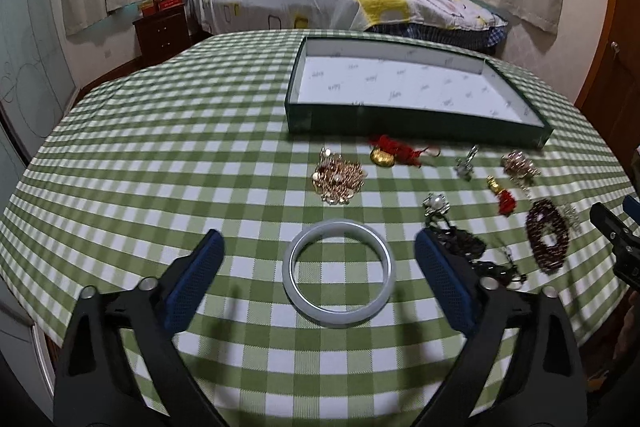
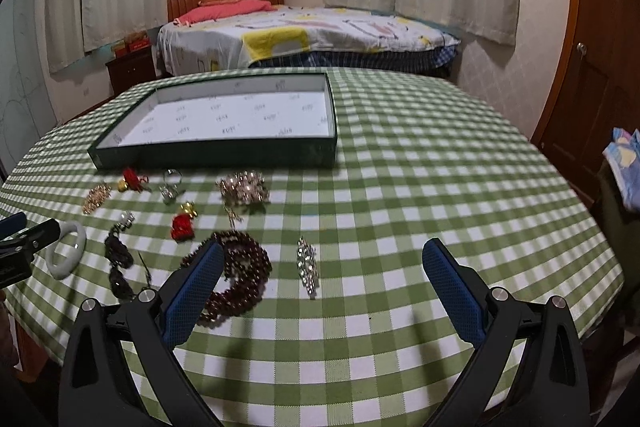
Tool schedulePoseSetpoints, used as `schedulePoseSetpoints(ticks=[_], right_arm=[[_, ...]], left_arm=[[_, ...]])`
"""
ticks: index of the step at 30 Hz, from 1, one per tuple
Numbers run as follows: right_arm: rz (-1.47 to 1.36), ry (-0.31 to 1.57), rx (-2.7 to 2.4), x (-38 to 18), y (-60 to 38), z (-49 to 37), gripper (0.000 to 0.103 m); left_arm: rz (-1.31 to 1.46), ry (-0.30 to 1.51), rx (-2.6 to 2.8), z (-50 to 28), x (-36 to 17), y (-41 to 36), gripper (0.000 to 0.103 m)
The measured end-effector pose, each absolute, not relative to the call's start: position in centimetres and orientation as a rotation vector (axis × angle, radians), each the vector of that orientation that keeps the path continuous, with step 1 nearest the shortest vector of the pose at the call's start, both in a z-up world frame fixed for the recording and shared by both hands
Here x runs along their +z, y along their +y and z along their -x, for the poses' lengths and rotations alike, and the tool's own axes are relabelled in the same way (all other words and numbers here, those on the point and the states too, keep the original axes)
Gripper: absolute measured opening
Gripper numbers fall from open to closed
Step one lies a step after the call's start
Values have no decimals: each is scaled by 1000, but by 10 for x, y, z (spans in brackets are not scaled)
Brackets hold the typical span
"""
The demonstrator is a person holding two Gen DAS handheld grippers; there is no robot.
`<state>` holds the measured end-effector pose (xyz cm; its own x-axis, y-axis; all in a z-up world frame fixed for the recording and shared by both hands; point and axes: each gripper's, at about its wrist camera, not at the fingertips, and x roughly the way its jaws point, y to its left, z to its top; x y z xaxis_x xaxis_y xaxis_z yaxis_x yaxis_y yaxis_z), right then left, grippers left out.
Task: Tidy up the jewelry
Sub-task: 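Grasp the white jade bangle with the left gripper while the right gripper grasps the silver rhinestone hairpin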
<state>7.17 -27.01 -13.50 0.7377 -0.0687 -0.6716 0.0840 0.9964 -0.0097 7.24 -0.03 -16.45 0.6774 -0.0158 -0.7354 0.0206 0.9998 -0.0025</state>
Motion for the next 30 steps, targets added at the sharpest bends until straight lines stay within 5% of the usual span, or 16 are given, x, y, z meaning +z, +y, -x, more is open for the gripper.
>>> schedulePoseSetpoints(ticks=[13,19,21,30], right_arm=[[-31,757,-71,-145,-272,-76,97],[-37,760,-72,-147,-271,-77,97],[-37,765,-70,-149,-272,-78,96],[-48,761,-58,-148,-273,-84,95]], left_arm=[[-6,898,-51,-84,-189,-6,87],[-28,879,-53,-83,-192,-8,80],[-29,868,-58,-82,-190,-8,69],[-4,871,-40,-80,-189,-1,69]])
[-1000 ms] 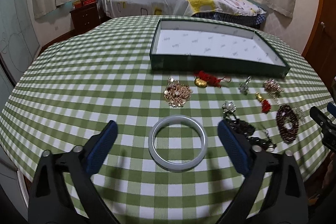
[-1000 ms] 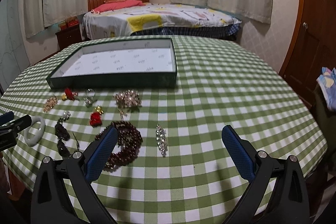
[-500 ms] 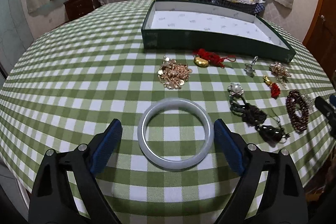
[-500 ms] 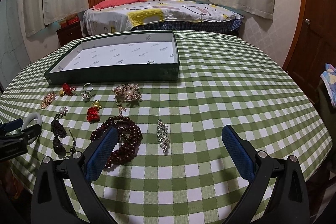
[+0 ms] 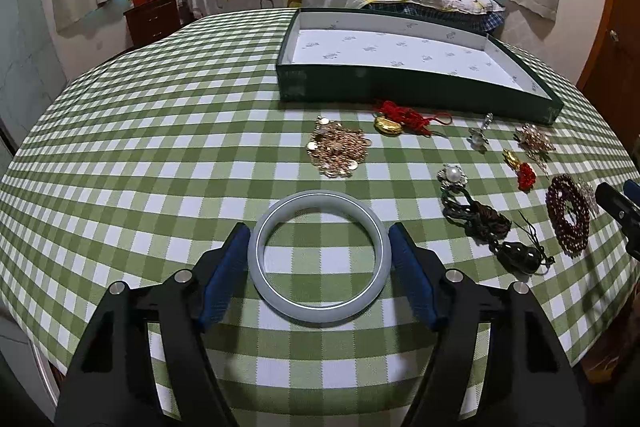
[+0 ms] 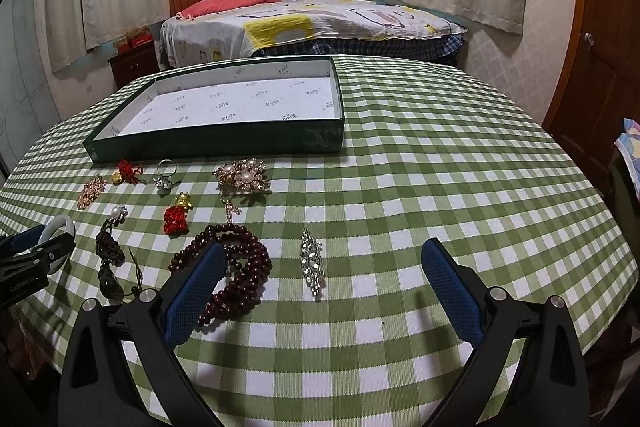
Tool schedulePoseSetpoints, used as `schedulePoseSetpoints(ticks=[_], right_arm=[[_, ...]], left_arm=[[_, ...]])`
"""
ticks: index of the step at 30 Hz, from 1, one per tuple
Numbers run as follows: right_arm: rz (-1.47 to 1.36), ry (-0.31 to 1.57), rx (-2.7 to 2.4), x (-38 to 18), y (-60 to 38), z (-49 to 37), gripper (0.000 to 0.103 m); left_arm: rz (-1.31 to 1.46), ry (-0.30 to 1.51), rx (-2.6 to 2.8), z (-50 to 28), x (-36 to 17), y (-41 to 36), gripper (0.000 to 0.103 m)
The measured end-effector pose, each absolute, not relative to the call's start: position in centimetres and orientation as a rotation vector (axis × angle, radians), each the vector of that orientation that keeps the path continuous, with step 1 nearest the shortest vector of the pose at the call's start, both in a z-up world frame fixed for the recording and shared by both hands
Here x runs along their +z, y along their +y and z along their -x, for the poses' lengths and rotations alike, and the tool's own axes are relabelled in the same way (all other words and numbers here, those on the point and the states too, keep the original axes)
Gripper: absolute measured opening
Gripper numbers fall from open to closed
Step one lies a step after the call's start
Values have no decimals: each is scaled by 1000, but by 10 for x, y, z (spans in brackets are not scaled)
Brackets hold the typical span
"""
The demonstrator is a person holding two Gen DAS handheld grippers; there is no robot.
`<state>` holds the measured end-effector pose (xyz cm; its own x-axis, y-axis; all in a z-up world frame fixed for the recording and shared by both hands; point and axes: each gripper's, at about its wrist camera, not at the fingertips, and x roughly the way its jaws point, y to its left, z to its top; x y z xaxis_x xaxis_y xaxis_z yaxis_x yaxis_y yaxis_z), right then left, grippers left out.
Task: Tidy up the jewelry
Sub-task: 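Grasp the white jade bangle with the left gripper while the right gripper grasps the silver rhinestone hairpin, then carry the bangle into the green box and open the left gripper while the right gripper drops the hairpin there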
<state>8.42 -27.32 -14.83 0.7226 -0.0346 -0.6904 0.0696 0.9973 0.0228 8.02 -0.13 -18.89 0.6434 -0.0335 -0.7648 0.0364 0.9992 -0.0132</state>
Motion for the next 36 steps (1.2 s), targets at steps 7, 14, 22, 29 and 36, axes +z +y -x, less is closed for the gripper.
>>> schedulePoseSetpoints(ticks=[7,14,22,29,36], right_arm=[[-79,795,-45,-153,-278,-91,60],[-75,819,-25,-160,-276,-95,46],[-84,847,-5,-165,-275,-96,34],[-83,851,22,-165,-272,-93,23],[-98,857,40,-164,-271,-92,12]], left_arm=[[9,872,-26,-84,-188,5,69],[25,874,-9,-87,-187,11,69],[29,877,-7,-88,-187,13,69],[29,877,-8,-88,-187,13,69],[40,872,-11,-88,-186,13,69]])
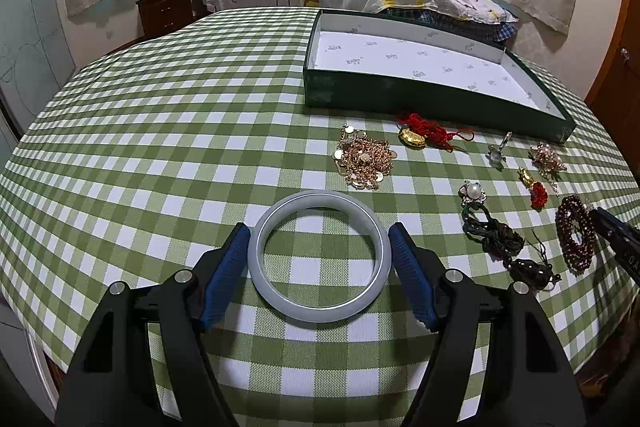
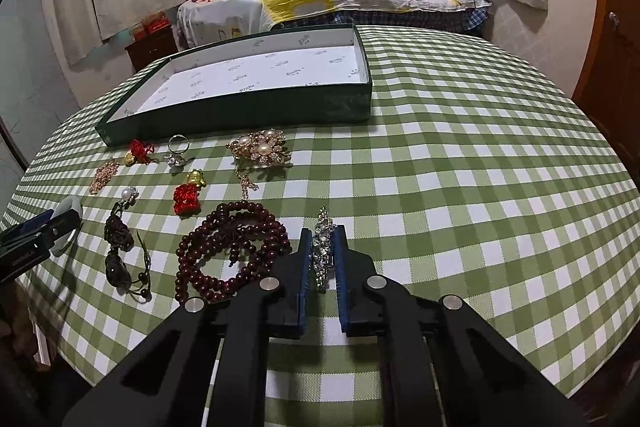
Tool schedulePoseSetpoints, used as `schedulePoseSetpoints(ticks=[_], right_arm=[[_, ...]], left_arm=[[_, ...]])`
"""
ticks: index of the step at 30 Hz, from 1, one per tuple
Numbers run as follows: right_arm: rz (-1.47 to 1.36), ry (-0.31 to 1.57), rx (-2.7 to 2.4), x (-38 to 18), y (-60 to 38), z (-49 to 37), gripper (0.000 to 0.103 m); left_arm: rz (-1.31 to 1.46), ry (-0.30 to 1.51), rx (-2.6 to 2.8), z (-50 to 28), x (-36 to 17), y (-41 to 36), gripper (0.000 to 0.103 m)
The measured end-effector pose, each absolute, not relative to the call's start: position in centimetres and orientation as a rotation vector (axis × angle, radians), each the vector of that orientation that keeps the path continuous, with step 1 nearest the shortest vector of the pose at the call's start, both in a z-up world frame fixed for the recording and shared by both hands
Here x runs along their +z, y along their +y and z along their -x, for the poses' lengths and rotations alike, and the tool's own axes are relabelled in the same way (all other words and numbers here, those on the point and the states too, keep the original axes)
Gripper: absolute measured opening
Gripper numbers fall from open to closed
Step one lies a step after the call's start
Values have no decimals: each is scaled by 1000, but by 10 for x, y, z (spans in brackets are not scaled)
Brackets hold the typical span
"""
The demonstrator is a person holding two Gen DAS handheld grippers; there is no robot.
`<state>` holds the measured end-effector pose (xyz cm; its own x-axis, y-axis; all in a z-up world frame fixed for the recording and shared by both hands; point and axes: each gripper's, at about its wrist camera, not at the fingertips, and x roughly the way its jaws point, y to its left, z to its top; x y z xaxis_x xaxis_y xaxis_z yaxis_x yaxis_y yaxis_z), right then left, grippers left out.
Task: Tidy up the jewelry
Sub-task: 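Carry the bangle into the green box and open the left gripper while the right gripper drops the hairpin there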
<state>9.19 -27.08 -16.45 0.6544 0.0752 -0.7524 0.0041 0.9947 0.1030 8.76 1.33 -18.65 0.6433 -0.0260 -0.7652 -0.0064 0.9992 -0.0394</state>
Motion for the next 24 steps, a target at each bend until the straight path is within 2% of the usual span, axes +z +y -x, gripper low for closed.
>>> schedulePoseSetpoints(ticks=[16,24], right_arm=[[-102,852,34,-161,-274,-88,12],[-100,795,54,-136,-271,-96,12]], left_arm=[[42,856,-6,-85,-180,14,69],[56,815,-14,-90,-158,15,69]])
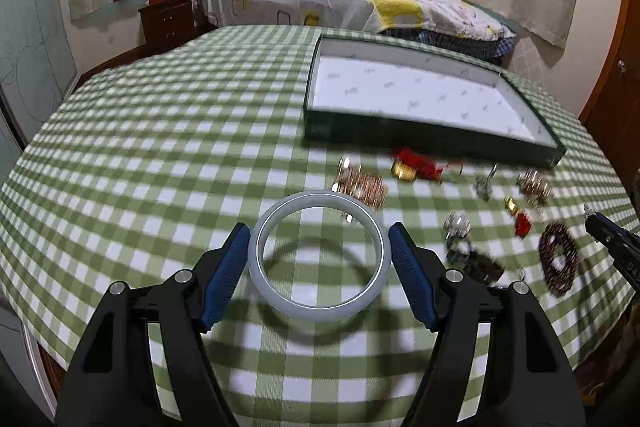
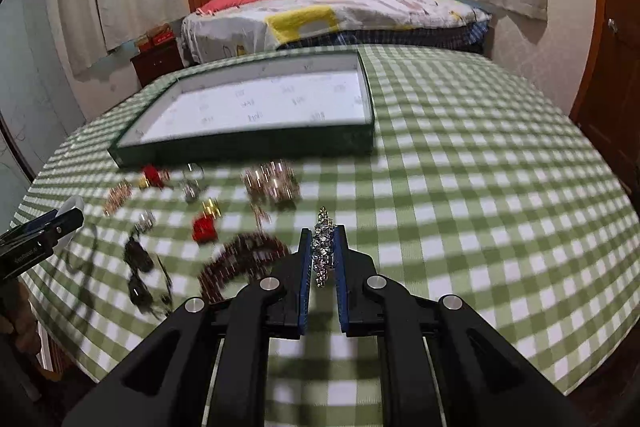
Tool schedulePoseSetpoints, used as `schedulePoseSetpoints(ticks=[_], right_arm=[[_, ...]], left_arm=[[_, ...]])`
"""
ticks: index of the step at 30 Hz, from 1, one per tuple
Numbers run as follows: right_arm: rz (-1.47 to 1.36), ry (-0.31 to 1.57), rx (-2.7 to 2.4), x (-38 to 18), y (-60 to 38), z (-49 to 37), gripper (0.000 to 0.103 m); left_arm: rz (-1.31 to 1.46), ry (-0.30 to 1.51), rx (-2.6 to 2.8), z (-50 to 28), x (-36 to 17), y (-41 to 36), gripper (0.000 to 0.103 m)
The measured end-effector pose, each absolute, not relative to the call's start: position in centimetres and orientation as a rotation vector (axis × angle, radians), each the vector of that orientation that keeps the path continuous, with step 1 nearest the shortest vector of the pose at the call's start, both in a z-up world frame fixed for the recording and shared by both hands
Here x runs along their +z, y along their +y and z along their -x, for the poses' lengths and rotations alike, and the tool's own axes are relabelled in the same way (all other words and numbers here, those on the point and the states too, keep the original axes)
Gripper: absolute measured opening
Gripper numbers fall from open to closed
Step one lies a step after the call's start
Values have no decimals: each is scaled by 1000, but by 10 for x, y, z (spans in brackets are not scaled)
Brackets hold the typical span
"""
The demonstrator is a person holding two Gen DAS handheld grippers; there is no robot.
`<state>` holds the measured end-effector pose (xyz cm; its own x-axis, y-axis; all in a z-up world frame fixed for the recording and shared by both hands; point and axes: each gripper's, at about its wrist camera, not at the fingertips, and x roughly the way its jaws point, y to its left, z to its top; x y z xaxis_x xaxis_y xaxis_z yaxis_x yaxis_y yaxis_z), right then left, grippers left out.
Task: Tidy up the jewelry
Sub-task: 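Carry the bangle into the green box and open the left gripper while the right gripper drops the hairpin there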
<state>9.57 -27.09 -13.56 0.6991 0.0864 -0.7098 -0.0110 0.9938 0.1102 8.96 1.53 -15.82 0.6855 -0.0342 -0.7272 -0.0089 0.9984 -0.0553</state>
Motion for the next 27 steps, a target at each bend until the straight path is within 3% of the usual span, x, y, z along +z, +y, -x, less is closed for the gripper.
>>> schedulePoseSetpoints(ticks=[13,27], right_arm=[[-77,672,76,-97,-270,-185,12],[-67,840,77,-153,-267,-242,12]], left_arm=[[45,694,-73,-174,-116,-10,69],[5,871,-96,-259,-175,-31,69]])
